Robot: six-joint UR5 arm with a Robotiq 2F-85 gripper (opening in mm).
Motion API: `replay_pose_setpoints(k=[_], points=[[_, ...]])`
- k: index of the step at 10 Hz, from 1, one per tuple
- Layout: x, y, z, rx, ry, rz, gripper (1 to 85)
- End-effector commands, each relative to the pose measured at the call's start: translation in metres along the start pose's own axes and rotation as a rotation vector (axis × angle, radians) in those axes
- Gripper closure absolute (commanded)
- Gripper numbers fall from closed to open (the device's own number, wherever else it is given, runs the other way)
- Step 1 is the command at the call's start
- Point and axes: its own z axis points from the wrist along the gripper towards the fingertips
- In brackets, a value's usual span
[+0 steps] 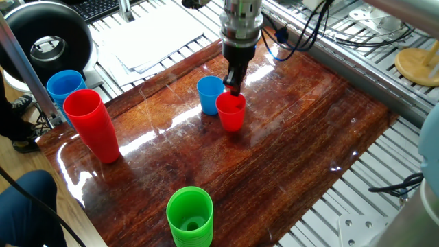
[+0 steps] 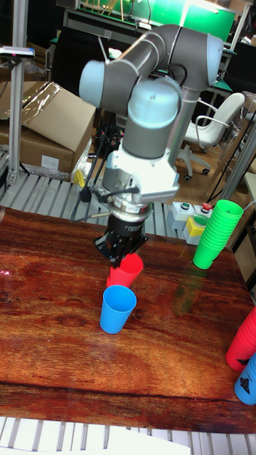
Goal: Stack the cups
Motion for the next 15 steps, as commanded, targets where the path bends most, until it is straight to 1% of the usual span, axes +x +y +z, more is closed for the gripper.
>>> replay_pose_setpoints(k=[1,2,4,5,7,8,9,10,11,12,13,14,15], points=[[-0.001,0.019,-0.042,-0.051,0.03,0.005,84.3],[-0.004,0.021,-0.056,-0.066,0.036,0.0,84.3],[-0.011,0.016,-0.08,-0.05,0.051,-0.016,84.3],[-0.014,0.014,-0.085,-0.034,0.053,-0.026,84.3],[-0.018,0.014,-0.092,-0.025,0.051,-0.036,84.3],[-0.024,0.005,-0.094,0.02,0.04,-0.072,84.3],[-0.03,-0.002,-0.095,0.057,0.024,-0.097,84.3],[-0.037,-0.005,-0.097,0.082,0.011,-0.117,84.3],[-0.043,-0.002,-0.1,0.096,0.0,-0.125,84.3],[-0.053,0.0,-0.104,0.122,-0.015,-0.133,84.3],[-0.064,-0.003,-0.106,0.16,-0.039,-0.163,84.3],[-0.075,-0.011,-0.105,0.193,-0.066,-0.199,84.3],[-0.083,-0.018,-0.104,0.216,-0.088,-0.225,84.3]])
